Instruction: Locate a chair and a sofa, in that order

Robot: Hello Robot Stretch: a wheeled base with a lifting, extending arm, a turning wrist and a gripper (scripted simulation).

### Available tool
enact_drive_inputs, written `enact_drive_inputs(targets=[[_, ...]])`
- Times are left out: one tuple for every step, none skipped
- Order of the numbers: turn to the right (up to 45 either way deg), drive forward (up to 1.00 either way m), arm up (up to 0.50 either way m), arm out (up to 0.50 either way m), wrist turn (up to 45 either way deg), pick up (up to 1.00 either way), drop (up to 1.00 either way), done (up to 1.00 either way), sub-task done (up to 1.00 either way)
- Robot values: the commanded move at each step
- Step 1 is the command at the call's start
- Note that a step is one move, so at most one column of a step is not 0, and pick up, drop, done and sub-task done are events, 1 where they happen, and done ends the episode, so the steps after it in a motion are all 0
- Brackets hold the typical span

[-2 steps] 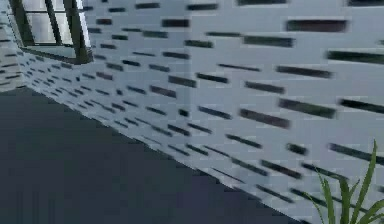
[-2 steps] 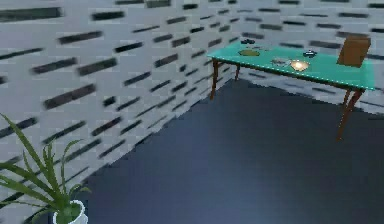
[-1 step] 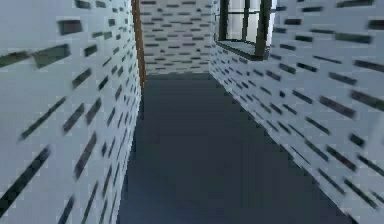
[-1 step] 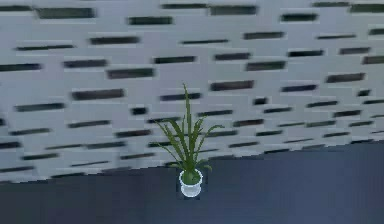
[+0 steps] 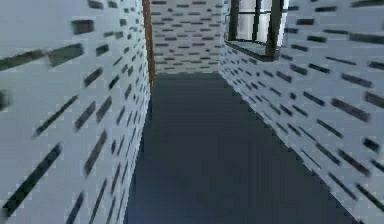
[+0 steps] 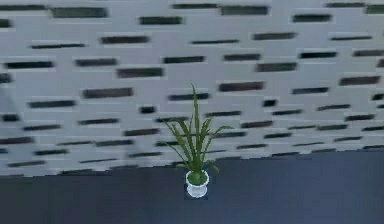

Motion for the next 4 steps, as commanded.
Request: enact_drive_inputs(targets=[[45.0,0.0,0.0,0.0,0.0,0.0,0.0,0.0,0.0],[9.0,0.0,0.0,0.0,0.0,0.0,0.0,0.0,0.0],[0.0,0.3,0.0,0.0,0.0,0.0,0.0,0.0,0.0],[-45.0,0.0,0.0,0.0,0.0,0.0,0.0,0.0,0.0]])
